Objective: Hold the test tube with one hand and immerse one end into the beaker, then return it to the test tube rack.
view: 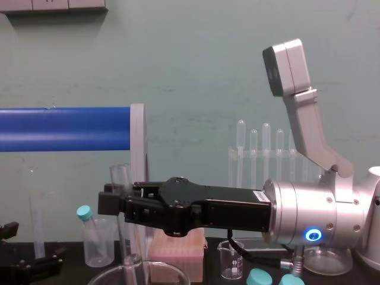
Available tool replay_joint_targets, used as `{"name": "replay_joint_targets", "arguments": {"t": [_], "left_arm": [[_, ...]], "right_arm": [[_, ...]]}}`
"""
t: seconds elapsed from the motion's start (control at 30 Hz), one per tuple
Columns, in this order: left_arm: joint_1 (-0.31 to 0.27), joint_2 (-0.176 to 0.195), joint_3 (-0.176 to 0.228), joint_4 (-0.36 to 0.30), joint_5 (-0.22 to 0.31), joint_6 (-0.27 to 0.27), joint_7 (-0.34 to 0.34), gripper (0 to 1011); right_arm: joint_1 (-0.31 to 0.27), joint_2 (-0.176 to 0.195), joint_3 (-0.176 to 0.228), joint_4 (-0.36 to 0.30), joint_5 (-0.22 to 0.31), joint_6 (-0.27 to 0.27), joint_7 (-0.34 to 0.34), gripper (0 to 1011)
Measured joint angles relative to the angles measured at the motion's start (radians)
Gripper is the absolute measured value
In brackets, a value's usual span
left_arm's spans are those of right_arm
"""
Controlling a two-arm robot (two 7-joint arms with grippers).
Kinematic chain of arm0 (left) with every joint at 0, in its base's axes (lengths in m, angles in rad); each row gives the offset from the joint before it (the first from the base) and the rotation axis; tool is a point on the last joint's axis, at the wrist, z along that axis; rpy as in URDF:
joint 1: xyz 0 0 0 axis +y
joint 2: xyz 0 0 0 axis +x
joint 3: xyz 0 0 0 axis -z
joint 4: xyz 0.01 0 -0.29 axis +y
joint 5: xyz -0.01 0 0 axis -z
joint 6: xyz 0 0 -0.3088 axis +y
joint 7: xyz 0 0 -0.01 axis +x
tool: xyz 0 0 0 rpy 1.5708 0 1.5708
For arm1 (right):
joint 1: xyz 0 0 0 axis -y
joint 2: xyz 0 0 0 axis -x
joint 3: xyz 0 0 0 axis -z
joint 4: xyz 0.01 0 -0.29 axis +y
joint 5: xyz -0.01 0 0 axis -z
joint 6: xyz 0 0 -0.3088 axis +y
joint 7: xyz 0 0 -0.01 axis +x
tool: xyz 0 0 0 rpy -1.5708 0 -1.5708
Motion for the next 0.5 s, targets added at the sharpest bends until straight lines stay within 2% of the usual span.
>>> {"name": "replay_joint_targets", "arguments": {"t": [0.5], "left_arm": [[0.000,0.000,0.000,0.000,0.000,0.000,0.000,1000]], "right_arm": [[0.000,0.000,0.000,0.000,0.000,0.000,0.000,226]]}}
